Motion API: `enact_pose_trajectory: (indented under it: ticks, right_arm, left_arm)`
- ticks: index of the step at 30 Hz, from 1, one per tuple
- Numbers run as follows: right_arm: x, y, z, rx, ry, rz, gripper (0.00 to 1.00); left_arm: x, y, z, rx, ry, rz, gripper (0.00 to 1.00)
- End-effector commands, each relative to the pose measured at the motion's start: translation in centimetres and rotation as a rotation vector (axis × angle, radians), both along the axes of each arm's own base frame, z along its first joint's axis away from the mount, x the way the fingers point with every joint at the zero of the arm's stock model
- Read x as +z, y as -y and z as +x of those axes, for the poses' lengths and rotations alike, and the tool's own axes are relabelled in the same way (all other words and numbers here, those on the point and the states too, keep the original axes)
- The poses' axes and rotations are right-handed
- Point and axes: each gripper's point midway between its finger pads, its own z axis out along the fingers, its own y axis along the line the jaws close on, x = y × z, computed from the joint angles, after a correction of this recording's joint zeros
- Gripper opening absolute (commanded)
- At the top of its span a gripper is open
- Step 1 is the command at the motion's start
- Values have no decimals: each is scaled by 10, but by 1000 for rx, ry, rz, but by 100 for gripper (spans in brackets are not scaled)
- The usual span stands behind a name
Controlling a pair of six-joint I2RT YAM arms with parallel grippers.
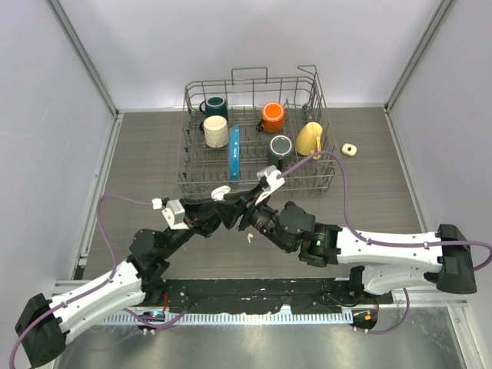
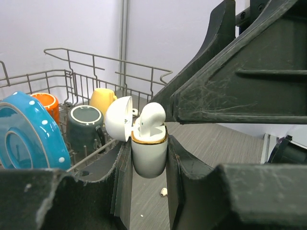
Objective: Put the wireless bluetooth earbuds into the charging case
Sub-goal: Place the earbud in the charging case.
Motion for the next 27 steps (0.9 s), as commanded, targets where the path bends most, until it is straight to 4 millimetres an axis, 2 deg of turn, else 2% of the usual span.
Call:
enact_pose_trajectory:
  ticks: [1, 3, 8, 17, 23, 27]
  right_arm:
    - [29, -3, 1, -1, 36, 38, 54]
    - [37, -5, 1, -2, 45, 46, 59]
    - [53, -10, 0, 14, 59, 72, 63]
    - [70, -6, 0, 14, 86, 97, 64]
    - [85, 11, -1, -13, 92, 133, 64]
    - [80, 39, 22, -179, 15, 94, 64]
  left_arm:
    - [34, -6, -7, -7, 89, -84, 0]
    - [33, -5, -8, -12, 86, -83, 0]
    - [31, -4, -8, -19, 81, -80, 0]
    - [30, -5, -7, -12, 79, -78, 0]
    - [27, -2, -9, -27, 73, -65, 0]
    - [24, 1, -14, -56, 73, -48, 0]
